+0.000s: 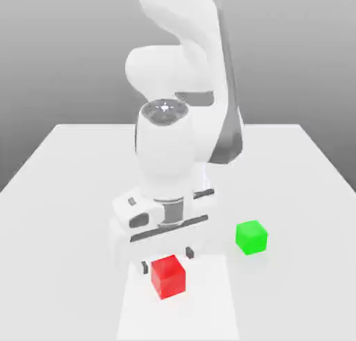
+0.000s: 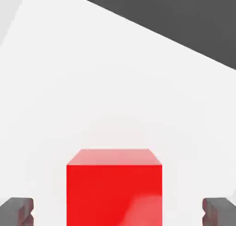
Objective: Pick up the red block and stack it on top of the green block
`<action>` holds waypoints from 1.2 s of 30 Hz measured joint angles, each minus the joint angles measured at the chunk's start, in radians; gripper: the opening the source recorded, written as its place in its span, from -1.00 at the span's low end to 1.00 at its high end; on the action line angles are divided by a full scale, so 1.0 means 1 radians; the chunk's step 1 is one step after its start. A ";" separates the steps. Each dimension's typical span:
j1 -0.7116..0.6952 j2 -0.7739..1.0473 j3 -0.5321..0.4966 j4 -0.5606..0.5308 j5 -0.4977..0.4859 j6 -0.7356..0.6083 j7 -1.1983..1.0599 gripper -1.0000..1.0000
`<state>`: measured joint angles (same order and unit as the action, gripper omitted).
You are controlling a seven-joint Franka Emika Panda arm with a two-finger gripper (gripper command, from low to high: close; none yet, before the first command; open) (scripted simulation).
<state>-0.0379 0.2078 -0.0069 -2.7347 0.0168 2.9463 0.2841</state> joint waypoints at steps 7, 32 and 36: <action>0.000 0.046 0.000 0.005 -0.003 0.037 0.001 -1.00; 0.283 -0.468 0.201 -0.217 0.077 -0.264 0.125 -1.00; 0.395 -0.552 0.236 -0.274 0.148 -0.283 0.125 -1.00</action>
<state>0.3575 -0.3446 0.2290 -3.0090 0.1646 2.6635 0.4095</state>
